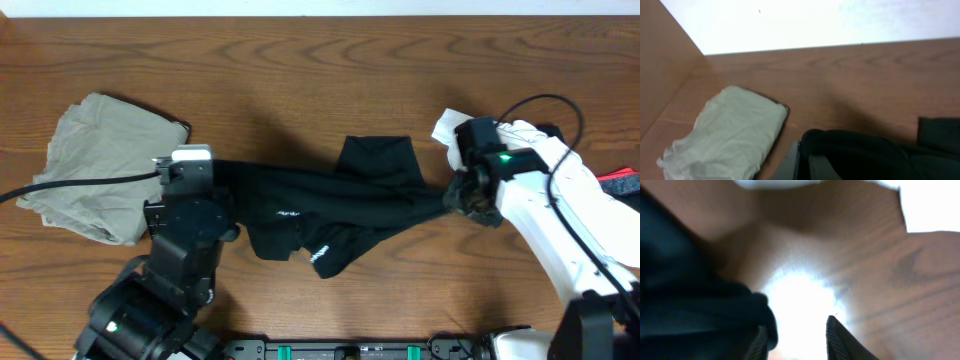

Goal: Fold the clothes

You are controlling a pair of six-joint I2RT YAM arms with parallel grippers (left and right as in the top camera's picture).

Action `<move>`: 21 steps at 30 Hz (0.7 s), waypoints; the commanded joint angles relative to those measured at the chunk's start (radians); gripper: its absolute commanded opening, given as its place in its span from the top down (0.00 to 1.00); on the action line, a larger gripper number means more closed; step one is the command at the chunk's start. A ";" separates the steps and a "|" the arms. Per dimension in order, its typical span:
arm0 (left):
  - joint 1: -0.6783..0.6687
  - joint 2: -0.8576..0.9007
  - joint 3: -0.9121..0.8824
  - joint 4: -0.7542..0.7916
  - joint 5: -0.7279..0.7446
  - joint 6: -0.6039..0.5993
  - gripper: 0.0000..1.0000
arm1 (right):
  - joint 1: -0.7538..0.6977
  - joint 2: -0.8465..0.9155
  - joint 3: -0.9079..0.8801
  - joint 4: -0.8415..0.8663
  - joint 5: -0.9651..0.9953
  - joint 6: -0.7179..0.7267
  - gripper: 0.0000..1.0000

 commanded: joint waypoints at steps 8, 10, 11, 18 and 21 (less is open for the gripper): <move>0.005 -0.010 0.189 0.041 0.122 0.093 0.94 | -0.041 -0.080 0.005 0.001 -0.032 -0.233 0.25; 0.006 -0.009 0.195 0.088 0.159 0.130 0.94 | -0.048 -0.080 0.005 -0.052 -0.032 -0.224 0.25; 0.005 -0.008 0.195 0.124 0.168 0.142 0.94 | -0.048 -0.080 0.005 -0.084 -0.031 -0.200 0.25; 0.006 0.011 0.197 0.259 0.280 0.161 0.94 | -0.049 -0.080 0.005 -0.115 -0.205 -0.248 0.06; 0.006 0.014 0.196 0.229 0.282 0.157 0.94 | -0.048 -0.080 0.005 -0.084 -0.284 -0.343 0.10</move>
